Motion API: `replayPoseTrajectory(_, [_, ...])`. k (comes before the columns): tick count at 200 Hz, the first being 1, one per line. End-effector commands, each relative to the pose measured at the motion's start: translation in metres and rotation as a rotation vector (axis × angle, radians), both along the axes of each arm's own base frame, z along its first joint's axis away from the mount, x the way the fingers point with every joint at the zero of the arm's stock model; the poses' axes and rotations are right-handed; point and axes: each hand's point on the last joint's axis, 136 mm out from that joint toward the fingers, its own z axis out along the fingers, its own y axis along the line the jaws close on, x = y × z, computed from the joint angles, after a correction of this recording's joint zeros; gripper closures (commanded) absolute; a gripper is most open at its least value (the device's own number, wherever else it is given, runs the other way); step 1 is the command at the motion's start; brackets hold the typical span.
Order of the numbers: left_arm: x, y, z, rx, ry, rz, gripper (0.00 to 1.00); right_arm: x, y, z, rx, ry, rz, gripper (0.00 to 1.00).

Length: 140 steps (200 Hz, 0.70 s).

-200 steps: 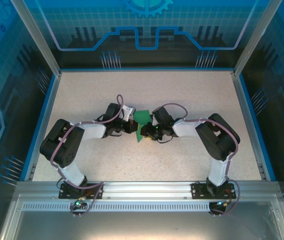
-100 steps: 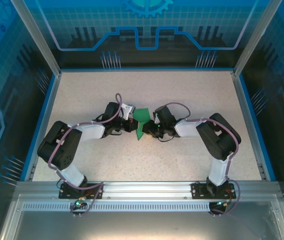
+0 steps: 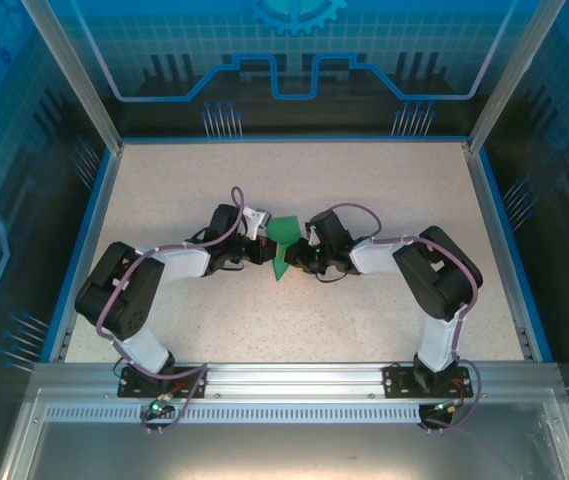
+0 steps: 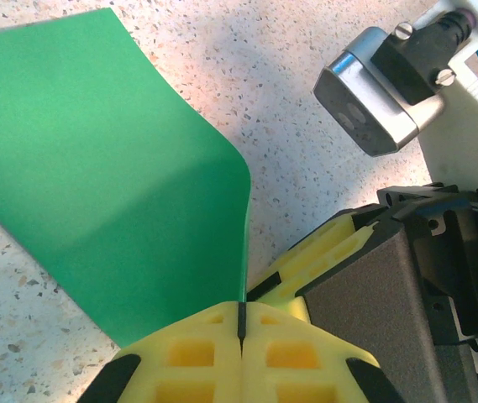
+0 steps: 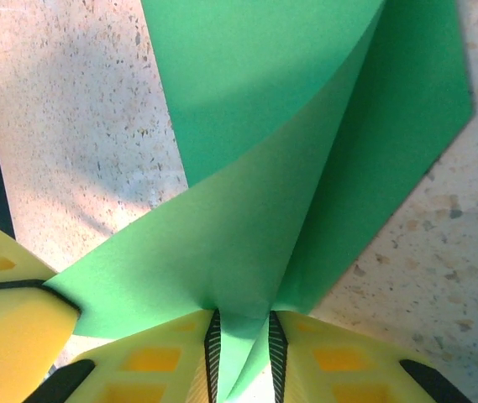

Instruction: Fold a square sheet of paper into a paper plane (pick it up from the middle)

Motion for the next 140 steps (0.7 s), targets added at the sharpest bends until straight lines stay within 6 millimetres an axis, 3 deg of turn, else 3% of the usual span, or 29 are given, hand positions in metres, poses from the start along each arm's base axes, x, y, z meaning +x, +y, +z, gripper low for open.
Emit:
replayPoseTrajectory(1, [-0.002, 0.000, 0.005, -0.008, -0.015, -0.002, 1.00, 0.005, 0.008, -0.002, 0.010, -0.011, 0.024, 0.75])
replayPoseTrajectory(82, [-0.001, 0.000, 0.005, -0.007, -0.012, 0.012, 1.00, 0.001, 0.002, -0.023, -0.070, 0.023, 0.025, 0.75])
replayPoseTrajectory(108, [0.000, 0.001, 0.007, -0.011, -0.003, 0.028, 1.00, 0.003, 0.004, -0.006, -0.048, -0.017, 0.040, 0.75])
replayPoseTrajectory(140, [-0.002, 0.002, 0.013, -0.039, 0.066, 0.086, 1.00, 0.004, -0.014, 0.024, -0.076, -0.090, 0.028, 0.73])
